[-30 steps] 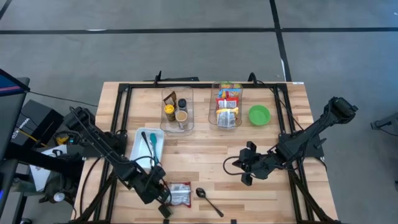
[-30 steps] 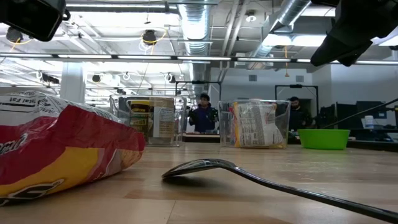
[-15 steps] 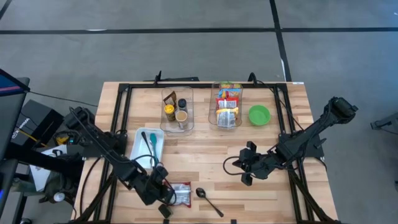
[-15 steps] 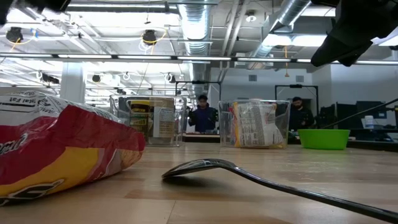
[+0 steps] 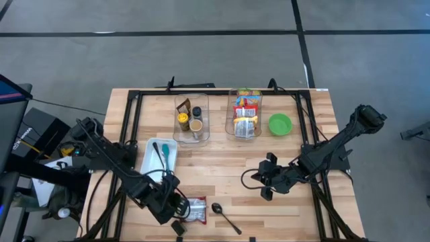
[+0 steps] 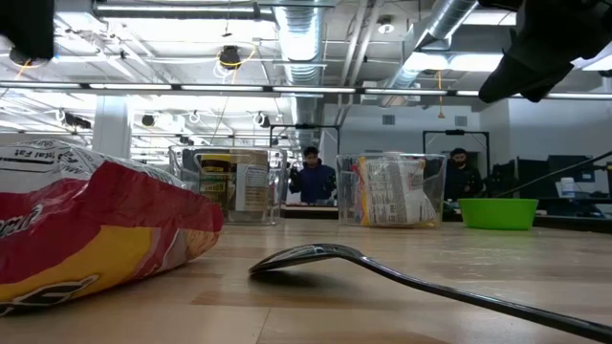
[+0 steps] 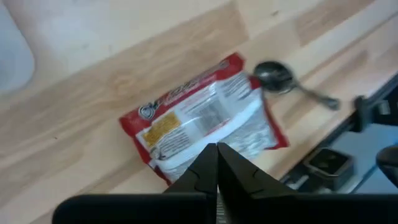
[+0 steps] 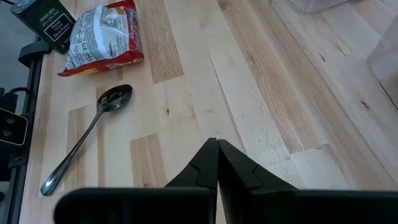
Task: Pick & Place Food Item
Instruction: Put the dark red noodle pack into the right transparent bin
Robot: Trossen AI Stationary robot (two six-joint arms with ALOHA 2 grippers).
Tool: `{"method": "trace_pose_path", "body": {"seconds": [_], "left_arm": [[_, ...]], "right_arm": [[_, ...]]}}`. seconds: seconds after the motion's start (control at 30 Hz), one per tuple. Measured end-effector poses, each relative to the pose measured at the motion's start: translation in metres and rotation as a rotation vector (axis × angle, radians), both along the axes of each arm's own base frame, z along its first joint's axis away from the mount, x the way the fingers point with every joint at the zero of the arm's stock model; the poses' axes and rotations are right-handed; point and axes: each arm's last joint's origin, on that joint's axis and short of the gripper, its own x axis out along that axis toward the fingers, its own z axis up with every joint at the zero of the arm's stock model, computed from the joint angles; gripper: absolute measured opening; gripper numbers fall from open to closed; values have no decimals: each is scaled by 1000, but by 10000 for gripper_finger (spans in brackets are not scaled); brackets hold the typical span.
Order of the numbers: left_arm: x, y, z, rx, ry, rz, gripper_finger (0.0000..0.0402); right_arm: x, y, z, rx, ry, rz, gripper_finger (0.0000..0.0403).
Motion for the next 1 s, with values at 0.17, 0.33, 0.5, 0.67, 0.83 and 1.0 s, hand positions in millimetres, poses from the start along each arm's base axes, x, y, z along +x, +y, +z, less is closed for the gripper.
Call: {"method": "trace_pose_path", "body": {"seconds": [0.17,0.33,0.5,0.67,0.83,1.0], "left_arm": [[5,-7,-24,2,103,-17,0],[6,-11,-39,-13,193,-16,0],[4,-8,-43,12,236,-1,0],[1,-2,-43,32,247,8,0],[0,0,-47,43,240,13,0],[0,-1,-50,29,222,12,4]], "right_arm": [[-1,-1,-1,-8,11,0,0],[-1,-1,-1,-10,13,0,0],[-1,-1,-1,-12,12,-1,0],[-1,-1,-1,-23,13,9,0],[-1,-1,-1,-24,13,10,0],[-1,-1,-1,-26,13,11,0]]}}
